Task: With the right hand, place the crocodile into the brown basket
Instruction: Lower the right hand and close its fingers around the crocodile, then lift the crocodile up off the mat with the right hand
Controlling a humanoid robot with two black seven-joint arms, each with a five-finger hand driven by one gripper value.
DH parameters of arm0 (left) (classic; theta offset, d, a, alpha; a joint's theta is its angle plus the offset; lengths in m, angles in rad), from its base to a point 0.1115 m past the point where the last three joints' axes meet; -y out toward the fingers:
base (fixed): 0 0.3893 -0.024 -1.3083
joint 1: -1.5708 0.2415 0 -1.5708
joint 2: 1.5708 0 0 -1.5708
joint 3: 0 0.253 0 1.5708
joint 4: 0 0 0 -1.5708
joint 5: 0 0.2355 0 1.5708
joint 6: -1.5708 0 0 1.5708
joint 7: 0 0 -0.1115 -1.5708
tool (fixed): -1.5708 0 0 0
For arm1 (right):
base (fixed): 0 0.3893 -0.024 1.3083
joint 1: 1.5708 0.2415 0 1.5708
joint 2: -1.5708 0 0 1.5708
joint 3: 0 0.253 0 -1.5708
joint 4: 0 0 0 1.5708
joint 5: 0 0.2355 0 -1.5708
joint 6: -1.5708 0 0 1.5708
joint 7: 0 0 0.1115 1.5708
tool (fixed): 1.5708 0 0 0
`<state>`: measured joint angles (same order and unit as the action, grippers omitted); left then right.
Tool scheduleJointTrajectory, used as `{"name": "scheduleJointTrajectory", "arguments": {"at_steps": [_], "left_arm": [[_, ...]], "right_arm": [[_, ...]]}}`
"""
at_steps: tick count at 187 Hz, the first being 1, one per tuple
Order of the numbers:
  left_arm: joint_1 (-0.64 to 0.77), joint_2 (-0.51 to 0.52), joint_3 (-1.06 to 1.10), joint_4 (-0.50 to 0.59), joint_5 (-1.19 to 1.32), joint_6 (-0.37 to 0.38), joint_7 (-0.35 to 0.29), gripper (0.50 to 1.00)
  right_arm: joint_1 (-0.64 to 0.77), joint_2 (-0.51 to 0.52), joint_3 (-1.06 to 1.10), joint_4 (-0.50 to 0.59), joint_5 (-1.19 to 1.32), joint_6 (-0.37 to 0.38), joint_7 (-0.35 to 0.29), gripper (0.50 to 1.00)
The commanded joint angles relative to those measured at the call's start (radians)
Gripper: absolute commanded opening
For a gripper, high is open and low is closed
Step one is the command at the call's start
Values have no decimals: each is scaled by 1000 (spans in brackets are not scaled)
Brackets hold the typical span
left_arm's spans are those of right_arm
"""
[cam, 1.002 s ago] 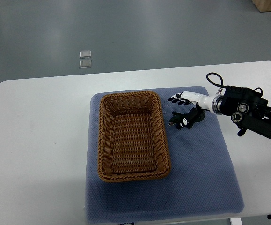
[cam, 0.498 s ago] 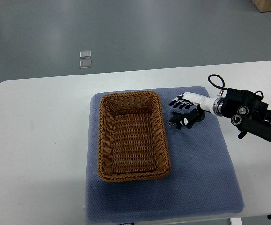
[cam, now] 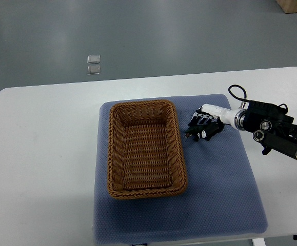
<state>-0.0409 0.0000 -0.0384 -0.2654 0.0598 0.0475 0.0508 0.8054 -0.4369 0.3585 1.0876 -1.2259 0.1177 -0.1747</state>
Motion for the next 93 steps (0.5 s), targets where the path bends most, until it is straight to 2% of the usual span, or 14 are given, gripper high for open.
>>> {"name": "scheduleJointTrajectory", "arguments": {"at_steps": [1,55,93], "left_arm": [[1,0,0,0,0,0,0,1000],[-1,0,0,0,0,0,0,1000],[-1,0,0,-3,0,0,0,1000]], "right_arm": [[-5,0,-1,-3,-7,0,0,501],[11,-20,0,-3,-6,14,0,500],[58,-62,16,5,2,59,0,500]]}}
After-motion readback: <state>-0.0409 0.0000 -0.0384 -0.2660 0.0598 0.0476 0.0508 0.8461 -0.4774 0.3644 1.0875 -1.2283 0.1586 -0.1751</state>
